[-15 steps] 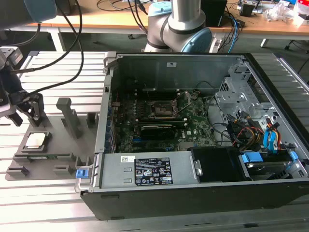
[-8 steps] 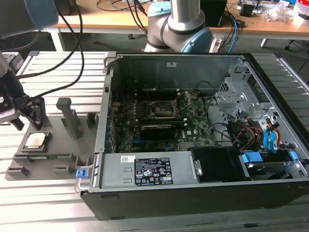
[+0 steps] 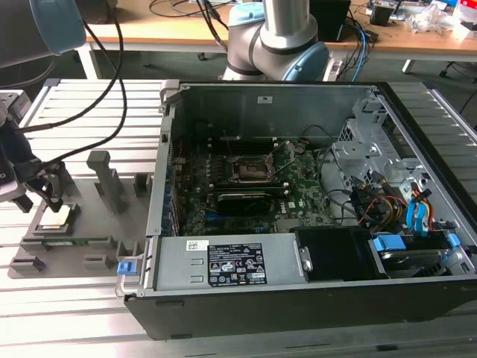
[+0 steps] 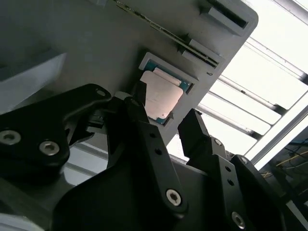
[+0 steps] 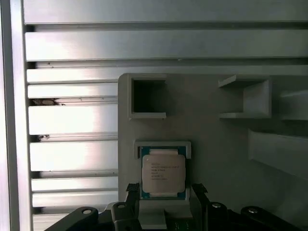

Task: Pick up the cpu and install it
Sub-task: 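Pick up the cpu and move it towards the insertion slot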

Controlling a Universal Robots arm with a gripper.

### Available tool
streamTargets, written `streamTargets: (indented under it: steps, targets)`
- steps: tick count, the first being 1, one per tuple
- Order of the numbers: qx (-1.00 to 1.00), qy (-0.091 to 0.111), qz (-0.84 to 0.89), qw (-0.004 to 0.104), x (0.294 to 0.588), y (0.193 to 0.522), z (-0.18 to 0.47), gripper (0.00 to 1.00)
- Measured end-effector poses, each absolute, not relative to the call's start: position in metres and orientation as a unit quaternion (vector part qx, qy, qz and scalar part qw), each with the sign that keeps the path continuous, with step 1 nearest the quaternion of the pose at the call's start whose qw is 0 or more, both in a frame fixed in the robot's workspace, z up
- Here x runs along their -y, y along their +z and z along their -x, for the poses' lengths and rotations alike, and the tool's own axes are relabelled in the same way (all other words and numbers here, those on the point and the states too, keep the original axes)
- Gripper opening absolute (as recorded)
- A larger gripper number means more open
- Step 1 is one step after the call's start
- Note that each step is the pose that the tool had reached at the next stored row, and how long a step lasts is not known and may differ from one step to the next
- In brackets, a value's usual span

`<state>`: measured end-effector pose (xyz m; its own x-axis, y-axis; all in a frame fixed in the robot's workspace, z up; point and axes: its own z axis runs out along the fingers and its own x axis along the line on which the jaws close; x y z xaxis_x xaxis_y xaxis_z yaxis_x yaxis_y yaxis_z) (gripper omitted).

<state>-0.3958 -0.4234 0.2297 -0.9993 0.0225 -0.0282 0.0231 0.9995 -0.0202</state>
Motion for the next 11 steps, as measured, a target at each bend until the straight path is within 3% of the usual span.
streamTargets:
  steps: [10,11]
  targets:
    - [-1.000,-0.011,-0.010,0.014,0.4256,0.2270,0.3958,0.55]
    - [-1.000,-0.010,-0.010,0.014,0.4256,0.2269,0.3958,0.67]
